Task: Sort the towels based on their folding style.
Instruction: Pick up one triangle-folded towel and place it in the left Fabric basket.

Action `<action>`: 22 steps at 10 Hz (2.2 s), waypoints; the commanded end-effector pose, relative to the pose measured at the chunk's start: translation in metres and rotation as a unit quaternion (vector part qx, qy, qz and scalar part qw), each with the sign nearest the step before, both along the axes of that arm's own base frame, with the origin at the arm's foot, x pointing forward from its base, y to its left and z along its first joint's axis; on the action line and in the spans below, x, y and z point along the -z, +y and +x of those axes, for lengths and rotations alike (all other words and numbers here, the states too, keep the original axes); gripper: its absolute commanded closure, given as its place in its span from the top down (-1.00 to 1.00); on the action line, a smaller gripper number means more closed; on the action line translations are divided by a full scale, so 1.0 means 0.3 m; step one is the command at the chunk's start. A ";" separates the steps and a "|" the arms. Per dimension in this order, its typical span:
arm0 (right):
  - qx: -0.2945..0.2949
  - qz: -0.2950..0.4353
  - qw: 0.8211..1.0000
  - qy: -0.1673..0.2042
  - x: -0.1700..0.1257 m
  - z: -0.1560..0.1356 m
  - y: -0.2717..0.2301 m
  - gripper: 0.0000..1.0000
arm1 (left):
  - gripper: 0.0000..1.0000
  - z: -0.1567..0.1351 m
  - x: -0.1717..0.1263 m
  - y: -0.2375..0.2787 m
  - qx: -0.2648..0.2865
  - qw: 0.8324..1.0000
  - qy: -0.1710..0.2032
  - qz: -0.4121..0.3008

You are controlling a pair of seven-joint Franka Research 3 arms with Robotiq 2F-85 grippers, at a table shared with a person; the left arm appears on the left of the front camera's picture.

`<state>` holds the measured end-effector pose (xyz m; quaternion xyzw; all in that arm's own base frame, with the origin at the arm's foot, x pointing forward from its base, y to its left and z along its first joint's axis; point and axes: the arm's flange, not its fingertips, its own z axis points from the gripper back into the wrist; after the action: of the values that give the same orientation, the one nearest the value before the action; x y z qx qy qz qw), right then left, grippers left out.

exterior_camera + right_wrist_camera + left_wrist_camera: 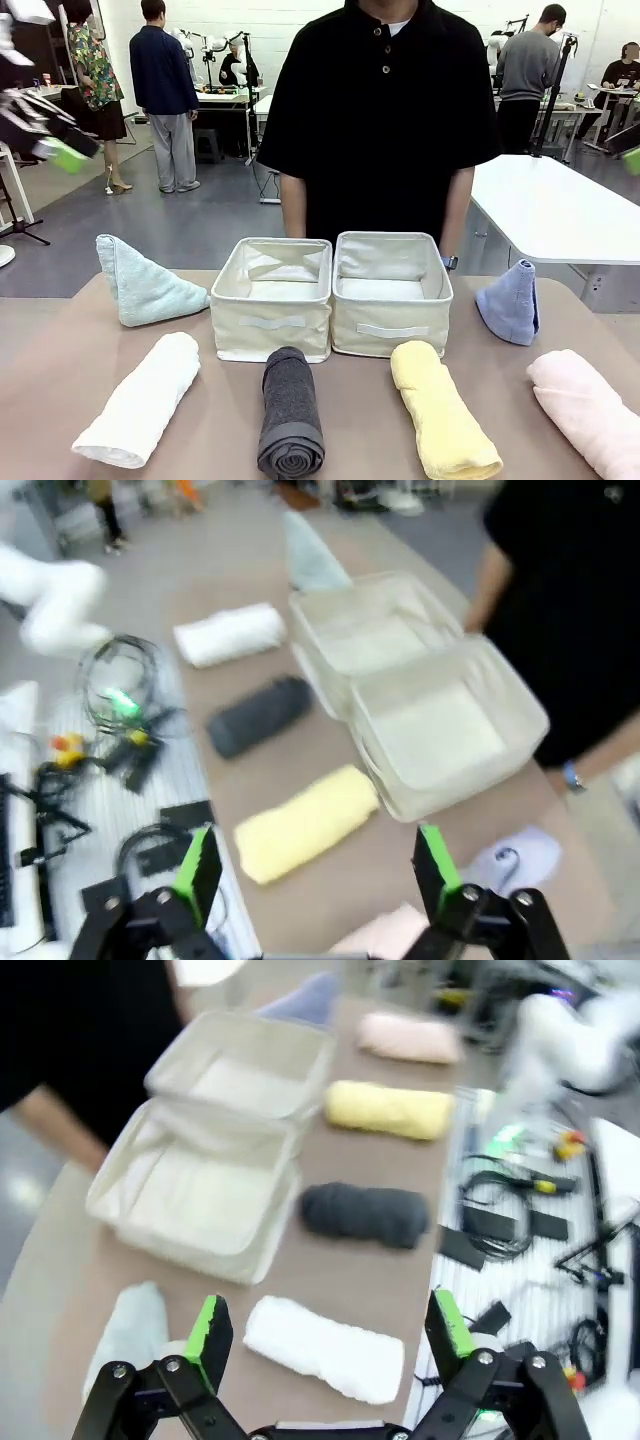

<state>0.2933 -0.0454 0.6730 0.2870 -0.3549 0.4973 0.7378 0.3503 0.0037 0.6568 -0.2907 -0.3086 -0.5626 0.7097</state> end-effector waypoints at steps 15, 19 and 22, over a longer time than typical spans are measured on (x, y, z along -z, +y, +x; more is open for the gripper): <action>0.024 0.117 0.993 -0.001 0.063 -0.026 -0.520 1.00 | 1.00 -0.047 0.055 0.537 0.017 0.986 -0.027 -0.164; 0.024 0.117 0.993 -0.001 0.063 -0.026 -0.520 1.00 | 1.00 -0.047 0.055 0.537 0.017 0.986 -0.027 -0.164; 0.024 0.117 0.993 -0.001 0.063 -0.026 -0.520 1.00 | 1.00 -0.047 0.055 0.537 0.017 0.986 -0.027 -0.164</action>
<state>0.2862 -0.1987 0.6510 0.3584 -0.4138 0.4314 0.7171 0.3356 0.1634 0.6387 -0.3946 -0.4101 -0.5189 0.6379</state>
